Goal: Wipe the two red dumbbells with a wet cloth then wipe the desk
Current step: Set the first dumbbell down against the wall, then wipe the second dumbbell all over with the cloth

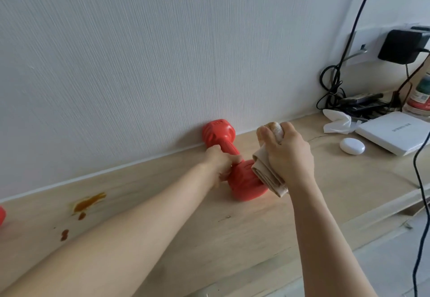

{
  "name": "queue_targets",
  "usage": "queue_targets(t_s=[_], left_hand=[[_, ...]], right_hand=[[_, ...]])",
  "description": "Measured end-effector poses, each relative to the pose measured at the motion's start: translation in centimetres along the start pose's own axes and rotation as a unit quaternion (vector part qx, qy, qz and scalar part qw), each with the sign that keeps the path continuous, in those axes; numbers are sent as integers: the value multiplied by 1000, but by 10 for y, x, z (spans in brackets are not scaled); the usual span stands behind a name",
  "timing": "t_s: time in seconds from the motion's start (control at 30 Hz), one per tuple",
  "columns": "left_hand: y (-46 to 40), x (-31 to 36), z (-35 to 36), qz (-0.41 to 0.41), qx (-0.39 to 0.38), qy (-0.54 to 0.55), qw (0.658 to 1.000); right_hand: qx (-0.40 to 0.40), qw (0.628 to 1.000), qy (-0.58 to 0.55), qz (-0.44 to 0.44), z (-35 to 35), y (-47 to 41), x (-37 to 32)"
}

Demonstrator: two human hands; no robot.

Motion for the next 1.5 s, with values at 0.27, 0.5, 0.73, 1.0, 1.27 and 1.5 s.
queue_targets(t_s=[0.27, 0.5, 0.73, 1.0, 1.27, 1.5], left_hand=[[1, -1, 3, -4, -25, -9, 1000], [30, 9, -45, 57, 11, -51, 997], [101, 29, -167, 123, 129, 16, 984], [199, 33, -311, 163, 240, -30, 957], [280, 21, -410, 115, 335, -184, 917], [281, -42, -422, -71, 241, -225, 941]], right_hand=[[22, 999, -22, -7, -7, 7, -6], [-2, 991, -124, -41, 7, 39, -46], [-142, 970, -189, -52, 68, 94, -114], [-337, 881, -332, -8, 140, 180, -196], [-487, 759, -415, 120, 186, 234, -227], [-486, 776, -386, 111, 199, 233, -215]])
Point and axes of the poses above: each hand's wrist, its own y-axis away from the middle knuckle, its own z-axis out of the palm, x = y × z, the point moved 5 cm from there along -y, towards the middle knuckle, and after that the axes turned 7 degrees about y, right-handed, at the moved point
